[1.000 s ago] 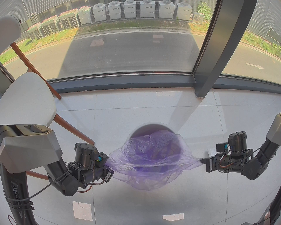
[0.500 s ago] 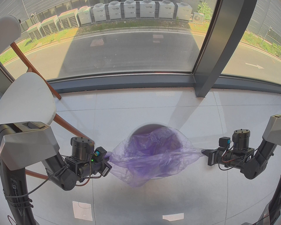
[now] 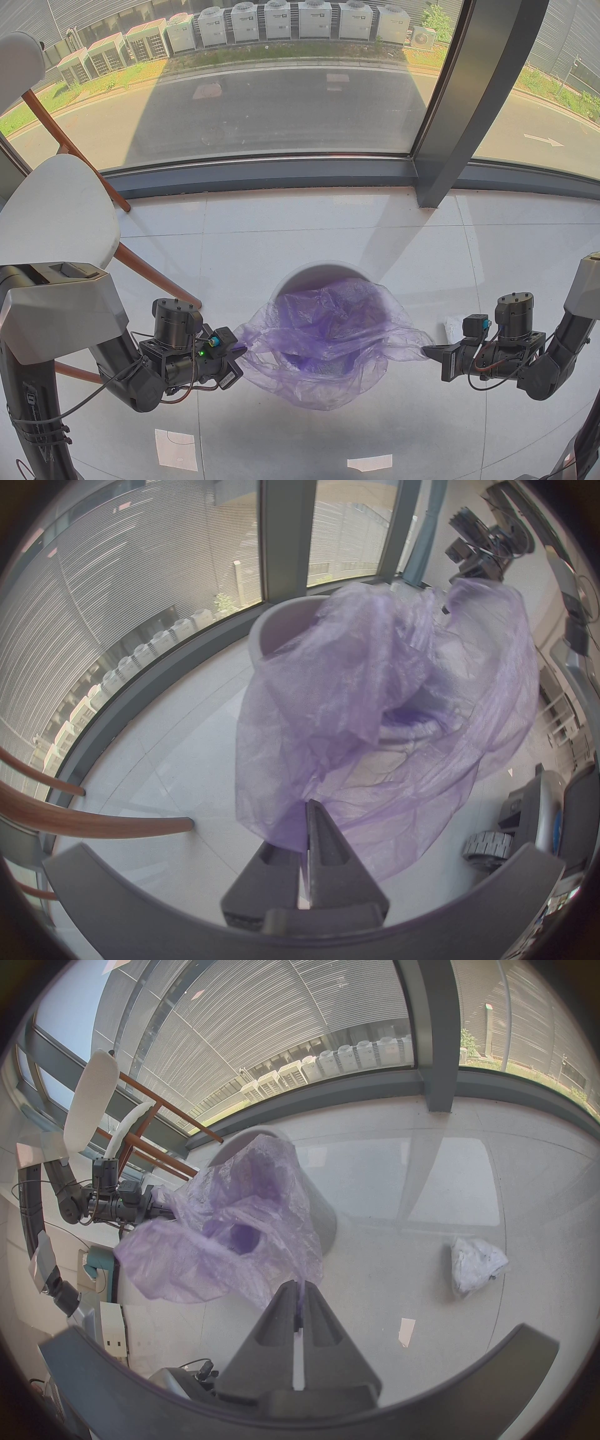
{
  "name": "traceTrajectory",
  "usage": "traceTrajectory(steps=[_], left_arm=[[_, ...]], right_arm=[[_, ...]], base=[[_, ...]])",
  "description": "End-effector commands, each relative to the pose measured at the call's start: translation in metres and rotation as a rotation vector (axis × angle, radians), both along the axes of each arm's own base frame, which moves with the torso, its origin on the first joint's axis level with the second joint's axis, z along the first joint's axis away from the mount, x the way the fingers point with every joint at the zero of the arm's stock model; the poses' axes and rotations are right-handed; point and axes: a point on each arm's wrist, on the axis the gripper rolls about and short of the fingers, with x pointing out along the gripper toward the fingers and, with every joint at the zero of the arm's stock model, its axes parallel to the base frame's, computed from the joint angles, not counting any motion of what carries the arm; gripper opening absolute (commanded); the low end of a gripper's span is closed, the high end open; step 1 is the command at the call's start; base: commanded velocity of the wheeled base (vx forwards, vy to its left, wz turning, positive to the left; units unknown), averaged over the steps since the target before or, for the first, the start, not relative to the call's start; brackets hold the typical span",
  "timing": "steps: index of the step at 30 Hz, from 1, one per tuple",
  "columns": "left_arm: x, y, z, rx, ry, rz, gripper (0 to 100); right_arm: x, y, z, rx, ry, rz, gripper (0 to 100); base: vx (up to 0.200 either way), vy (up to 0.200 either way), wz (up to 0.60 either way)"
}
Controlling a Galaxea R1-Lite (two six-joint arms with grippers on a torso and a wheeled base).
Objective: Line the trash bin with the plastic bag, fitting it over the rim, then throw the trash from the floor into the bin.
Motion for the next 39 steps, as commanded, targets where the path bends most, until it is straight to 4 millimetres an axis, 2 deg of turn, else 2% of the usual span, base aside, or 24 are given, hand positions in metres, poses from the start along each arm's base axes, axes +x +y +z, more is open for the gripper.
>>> traceTrajectory(steps=[1, 9, 13, 16, 18, 21, 30, 36, 39], left_arm=[[-0.005, 0.002, -0.004, 0.017, 0.016, -0.03, 0], [-0.006, 0.002, -0.012, 0.044, 0.031, -0.061, 0], [-0.006, 0.002, -0.011, 0.036, 0.027, -0.068, 0], [-0.004, 0.008, -0.008, 0.025, 0.023, -0.067, 0], [-0.003, 0.019, -0.007, 0.028, 0.018, -0.07, 0], [-0.004, 0.022, -0.008, 0.06, 0.007, -0.123, 0], [-0.009, 0.016, -0.018, 0.081, 0.032, -0.153, 0], [-0.012, 0.006, -0.016, 0.071, 0.028, -0.176, 0], [-0.013, 0.0, -0.01, -0.012, 0.068, -0.112, 0]], right_arm=[[-0.009, 0.003, -0.005, -0.008, 0.031, 0.022, 0], [-0.012, 0.013, -0.015, -0.019, 0.065, 0.065, 0], [-0.014, 0.014, -0.014, -0.015, 0.062, 0.074, 0], [-0.013, 0.007, -0.011, 0.001, 0.059, 0.064, 0], [-0.017, -0.003, -0.014, -0.001, 0.085, 0.049, 0], [-0.019, -0.004, -0.017, -0.021, 0.086, 0.066, 0], [-0.017, -0.002, -0.039, -0.092, 0.12, 0.105, 0], [-0.021, 0.001, -0.038, -0.095, 0.123, 0.114, 0], [-0.018, 0.002, -0.037, -0.093, 0.112, 0.116, 0]], base=[[0.0, 0.0, 0.0], [0.0, 0.0, 0.0], [0.0, 0.0, 0.0], [0.0, 0.0, 0.0], [0.0, 0.0, 0.0], [0.0, 0.0, 0.0], [0.0, 0.0, 0.0], [0.0, 0.0, 0.0], [0.0, 0.0, 0.0]])
